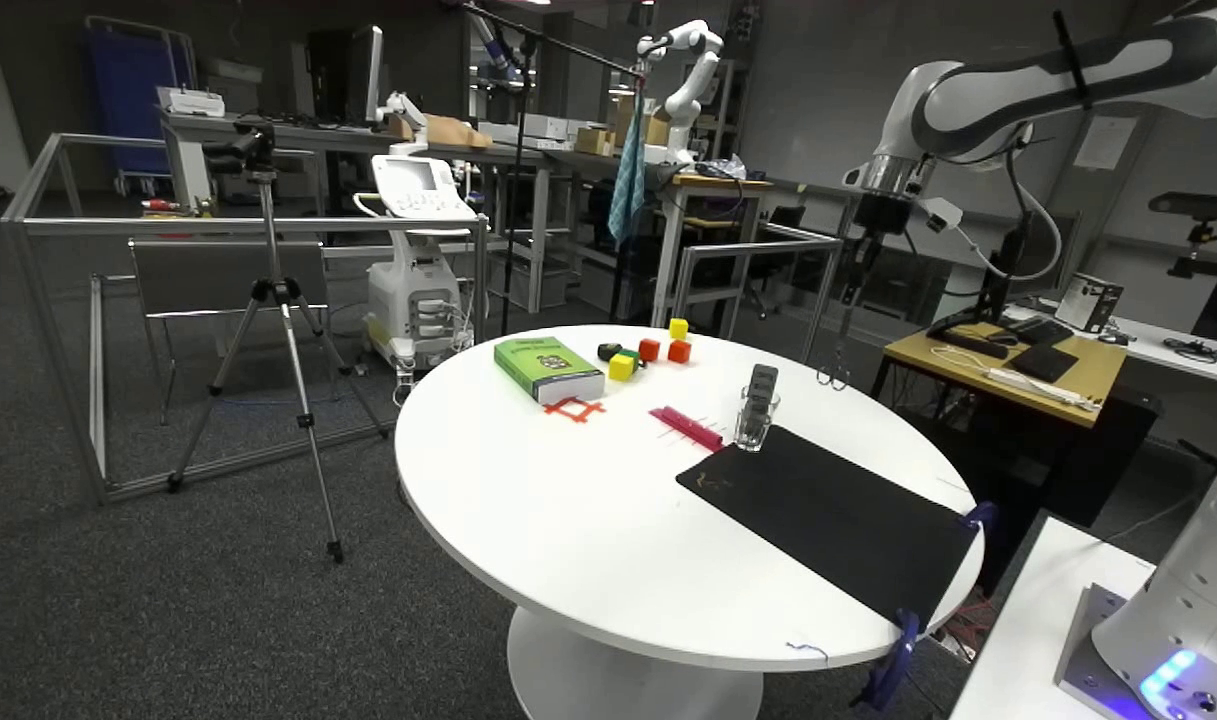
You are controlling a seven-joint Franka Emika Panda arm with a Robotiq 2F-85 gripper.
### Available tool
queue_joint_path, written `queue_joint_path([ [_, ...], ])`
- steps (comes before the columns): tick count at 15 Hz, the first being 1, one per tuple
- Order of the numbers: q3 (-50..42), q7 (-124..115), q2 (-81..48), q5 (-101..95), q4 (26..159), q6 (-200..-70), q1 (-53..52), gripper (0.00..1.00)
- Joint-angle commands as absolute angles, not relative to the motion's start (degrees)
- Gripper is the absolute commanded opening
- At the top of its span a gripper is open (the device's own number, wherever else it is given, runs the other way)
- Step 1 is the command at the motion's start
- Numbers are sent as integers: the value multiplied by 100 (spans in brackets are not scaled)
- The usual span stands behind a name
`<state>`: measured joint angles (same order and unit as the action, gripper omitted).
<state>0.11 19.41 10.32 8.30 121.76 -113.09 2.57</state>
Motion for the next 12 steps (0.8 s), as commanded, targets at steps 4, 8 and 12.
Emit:
queue_joint_path([
  [4,-146,1927,1027,1034,12173,-11031,122,3],
  [8,-143,1928,995,1034,12173,-11033,119,3],
  [12,-221,2077,678,1232,11964,-10403,137,1],
])
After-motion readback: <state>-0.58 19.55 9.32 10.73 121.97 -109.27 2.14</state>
